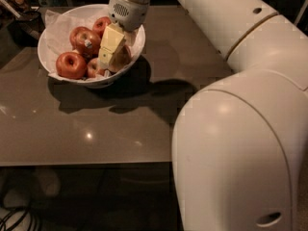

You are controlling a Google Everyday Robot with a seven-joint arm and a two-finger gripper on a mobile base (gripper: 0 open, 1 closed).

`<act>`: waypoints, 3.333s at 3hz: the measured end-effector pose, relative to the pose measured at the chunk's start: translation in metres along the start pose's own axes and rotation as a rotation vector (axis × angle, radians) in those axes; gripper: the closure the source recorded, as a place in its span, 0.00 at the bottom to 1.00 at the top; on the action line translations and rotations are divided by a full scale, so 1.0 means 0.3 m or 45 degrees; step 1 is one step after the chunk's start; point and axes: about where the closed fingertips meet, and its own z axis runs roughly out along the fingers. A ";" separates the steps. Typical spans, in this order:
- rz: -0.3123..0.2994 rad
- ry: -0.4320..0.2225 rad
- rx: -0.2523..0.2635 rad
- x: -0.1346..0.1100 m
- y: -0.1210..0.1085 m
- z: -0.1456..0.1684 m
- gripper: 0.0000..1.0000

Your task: Pick apple from white bowl

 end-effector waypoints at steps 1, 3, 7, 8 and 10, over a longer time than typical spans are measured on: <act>0.018 0.012 -0.003 0.004 -0.012 0.020 0.34; 0.019 0.012 -0.003 0.004 -0.012 0.020 0.80; -0.046 -0.142 0.041 -0.006 -0.002 -0.142 1.00; -0.124 -0.179 0.036 -0.015 0.036 -0.212 1.00; -0.331 -0.254 0.041 0.009 0.185 -0.374 1.00</act>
Offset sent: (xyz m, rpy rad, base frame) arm 0.0026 -0.0002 -0.0059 -0.0070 0.0095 -0.0105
